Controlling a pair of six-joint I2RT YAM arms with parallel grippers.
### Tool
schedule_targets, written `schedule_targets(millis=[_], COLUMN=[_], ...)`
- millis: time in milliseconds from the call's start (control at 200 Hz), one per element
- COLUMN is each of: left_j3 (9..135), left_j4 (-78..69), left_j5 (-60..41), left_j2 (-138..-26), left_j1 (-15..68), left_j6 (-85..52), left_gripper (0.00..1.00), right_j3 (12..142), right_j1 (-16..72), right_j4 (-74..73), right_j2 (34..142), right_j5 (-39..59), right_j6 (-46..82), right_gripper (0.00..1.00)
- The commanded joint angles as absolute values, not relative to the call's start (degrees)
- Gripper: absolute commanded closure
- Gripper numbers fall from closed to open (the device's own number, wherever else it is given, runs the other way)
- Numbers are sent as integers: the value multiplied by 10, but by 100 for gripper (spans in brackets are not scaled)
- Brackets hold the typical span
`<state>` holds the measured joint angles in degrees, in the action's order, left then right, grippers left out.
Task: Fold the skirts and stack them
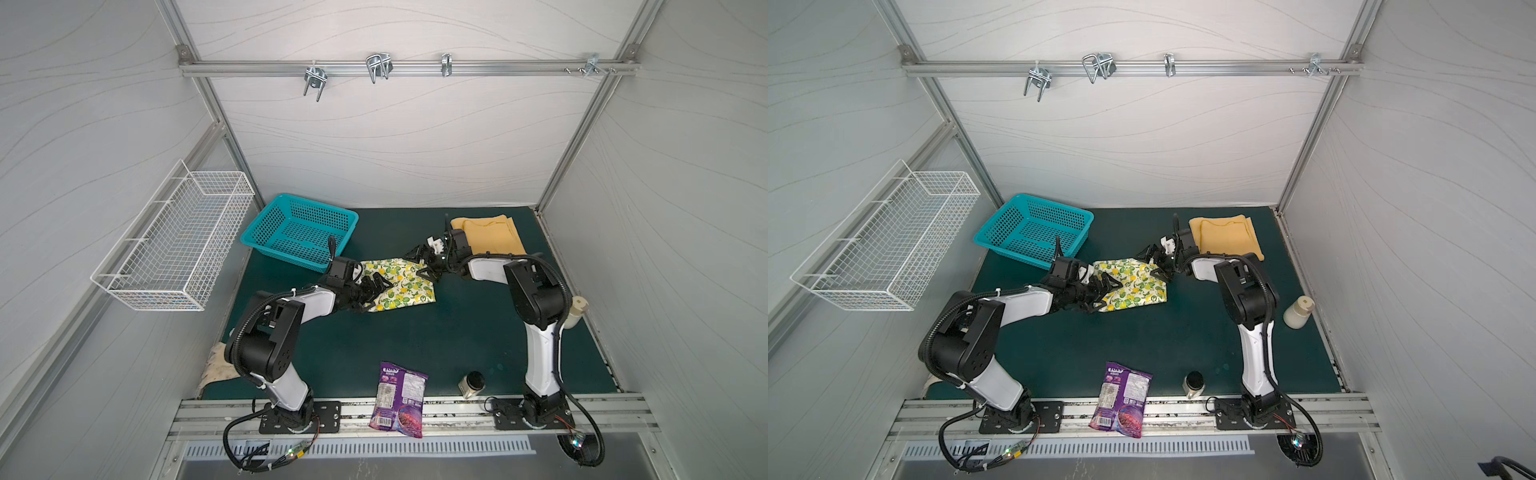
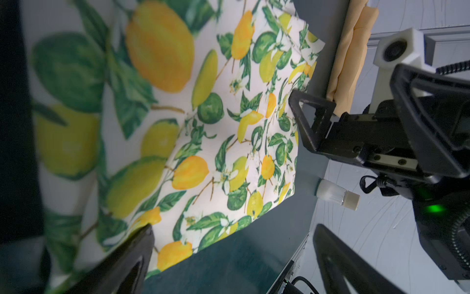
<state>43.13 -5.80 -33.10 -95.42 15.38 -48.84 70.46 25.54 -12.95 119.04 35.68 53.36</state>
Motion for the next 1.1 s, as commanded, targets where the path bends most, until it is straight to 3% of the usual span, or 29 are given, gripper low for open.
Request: schedule_targets(millis=[0,500,885,1096], left_j3=[431,433,469,504], left_j4=[30,54,67,121], left_j5=[-268,-278,-367,-381], left_j2=[-1001,-996,-915,-825], left_j1=[131,126,126,126], left_j6=[-442,-412,-424,-425], left_gripper=[2,2,1,1], right_j3=[690,749,754,711], right_j1=[252,250,279,300], right_j4=[-95,-17,177,216], right_j2=[1178,1134,1005,997], right_j5=[322,313,172,123], right_j6=[522,468,308,269], right_gripper=[1,1,1,1])
